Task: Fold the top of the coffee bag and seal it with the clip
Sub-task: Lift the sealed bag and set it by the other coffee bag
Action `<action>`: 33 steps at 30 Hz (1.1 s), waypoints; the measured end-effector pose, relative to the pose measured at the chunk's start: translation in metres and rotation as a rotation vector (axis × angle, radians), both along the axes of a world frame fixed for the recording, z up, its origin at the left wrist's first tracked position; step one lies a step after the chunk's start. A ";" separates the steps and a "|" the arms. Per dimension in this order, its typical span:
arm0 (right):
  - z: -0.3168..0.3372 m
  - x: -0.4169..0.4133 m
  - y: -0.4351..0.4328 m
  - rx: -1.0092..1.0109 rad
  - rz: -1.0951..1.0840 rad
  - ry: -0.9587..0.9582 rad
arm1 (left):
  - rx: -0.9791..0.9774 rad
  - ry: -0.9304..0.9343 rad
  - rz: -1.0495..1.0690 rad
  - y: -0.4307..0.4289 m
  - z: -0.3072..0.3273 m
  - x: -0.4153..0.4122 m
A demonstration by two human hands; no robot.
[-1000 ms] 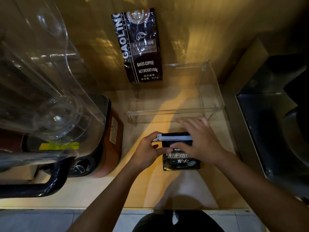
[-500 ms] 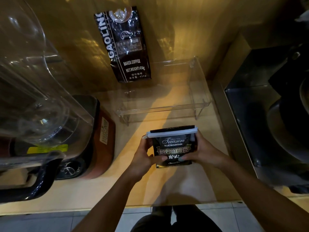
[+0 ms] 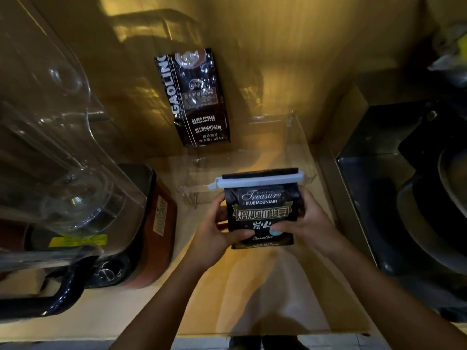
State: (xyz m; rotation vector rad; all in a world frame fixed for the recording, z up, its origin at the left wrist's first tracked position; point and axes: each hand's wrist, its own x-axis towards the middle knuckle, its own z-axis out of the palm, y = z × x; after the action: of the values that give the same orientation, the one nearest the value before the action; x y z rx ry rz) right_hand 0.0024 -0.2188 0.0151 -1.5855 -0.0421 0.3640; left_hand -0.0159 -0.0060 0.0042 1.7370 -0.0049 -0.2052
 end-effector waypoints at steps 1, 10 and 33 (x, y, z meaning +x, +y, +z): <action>0.011 0.006 0.000 -0.017 -0.015 -0.031 | 0.006 -0.037 -0.002 -0.001 0.014 0.007; 0.087 0.069 -0.006 -0.031 -0.106 -0.233 | -0.054 -0.216 -0.083 -0.011 0.100 0.085; 0.034 0.215 -0.003 0.001 -0.142 -0.086 | 0.142 -0.154 0.060 -0.047 0.057 0.199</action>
State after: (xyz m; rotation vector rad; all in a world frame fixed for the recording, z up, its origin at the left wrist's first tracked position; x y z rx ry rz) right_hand 0.2175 -0.2216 0.0488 -1.5920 0.0046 0.1851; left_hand 0.1835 -0.0531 0.0615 1.8879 -0.0522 -0.0274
